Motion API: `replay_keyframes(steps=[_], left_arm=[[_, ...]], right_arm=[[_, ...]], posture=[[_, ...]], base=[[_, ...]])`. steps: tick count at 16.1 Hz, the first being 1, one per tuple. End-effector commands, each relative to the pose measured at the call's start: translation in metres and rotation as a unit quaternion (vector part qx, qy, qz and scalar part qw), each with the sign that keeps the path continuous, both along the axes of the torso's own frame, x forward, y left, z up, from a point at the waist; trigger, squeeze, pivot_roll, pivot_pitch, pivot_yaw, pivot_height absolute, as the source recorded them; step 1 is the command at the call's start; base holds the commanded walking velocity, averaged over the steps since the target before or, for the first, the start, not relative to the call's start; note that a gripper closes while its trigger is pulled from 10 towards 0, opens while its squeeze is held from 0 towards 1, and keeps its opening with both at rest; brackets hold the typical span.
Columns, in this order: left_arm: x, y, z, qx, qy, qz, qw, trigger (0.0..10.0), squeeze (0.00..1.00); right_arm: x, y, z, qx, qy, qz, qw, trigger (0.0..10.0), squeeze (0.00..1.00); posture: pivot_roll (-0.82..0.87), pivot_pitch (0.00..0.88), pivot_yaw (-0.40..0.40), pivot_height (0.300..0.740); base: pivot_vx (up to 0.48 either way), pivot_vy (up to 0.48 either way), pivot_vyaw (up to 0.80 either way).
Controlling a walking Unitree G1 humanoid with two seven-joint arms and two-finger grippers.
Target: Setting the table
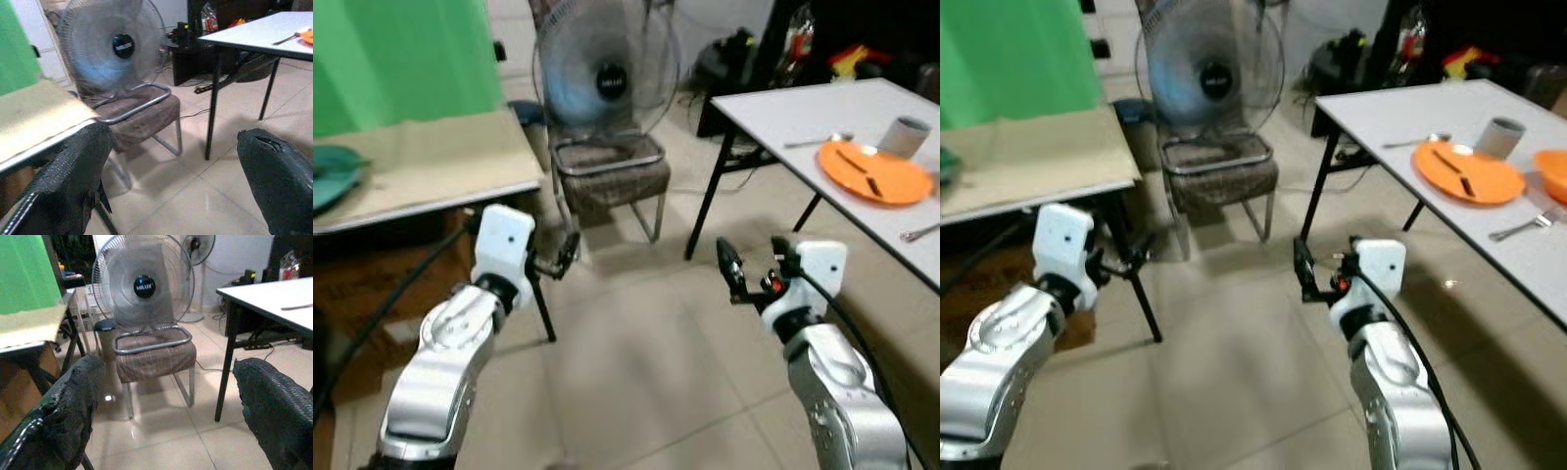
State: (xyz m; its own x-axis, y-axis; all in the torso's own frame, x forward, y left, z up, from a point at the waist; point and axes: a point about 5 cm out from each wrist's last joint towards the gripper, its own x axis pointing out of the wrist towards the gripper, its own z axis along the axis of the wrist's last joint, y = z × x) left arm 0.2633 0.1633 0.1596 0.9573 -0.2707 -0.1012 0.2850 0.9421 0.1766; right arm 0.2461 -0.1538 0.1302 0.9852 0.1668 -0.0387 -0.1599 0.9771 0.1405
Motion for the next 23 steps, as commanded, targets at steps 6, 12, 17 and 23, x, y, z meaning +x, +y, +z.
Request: replay_keyframes(steps=[6,12,17,23], left_arm=[[0.003,0.0028,0.0061,0.012,-0.017,0.009,1.0,10.0,0.0],[0.0032,0.0062,0.0087,0.008,-0.022,0.014,1.0,10.0,0.0],[0.0038,0.0079,0.0097,0.012,-0.022,0.014,1.0,10.0,0.0],[0.0032,0.0111,0.0111,0.021,-0.023,0.009,0.999,10.0,0.0]], right_arm=[[0.0039,0.0071,0.0058,0.001,-0.01,0.023,1.0,10.0,1.0],[0.0044,0.0092,0.0044,0.003,-0.006,0.033,0.999,10.0,1.0],[0.0063,0.0103,0.0037,0.001,-0.004,0.036,0.999,10.0,1.0],[0.0081,0.0119,0.0033,0.001,-0.007,0.028,1.0,10.0,1.0]], posture=[[0.05,0.0,-0.034,0.74],[0.05,0.0,-0.038,0.74],[0.06,0.0,-0.04,0.74],[0.07,0.0,-0.021,0.74]], base=[[0.0,0.059,0.0],[0.179,0.0,0.78],[0.27,0.0,0.8],[0.278,0.0,0.4]])
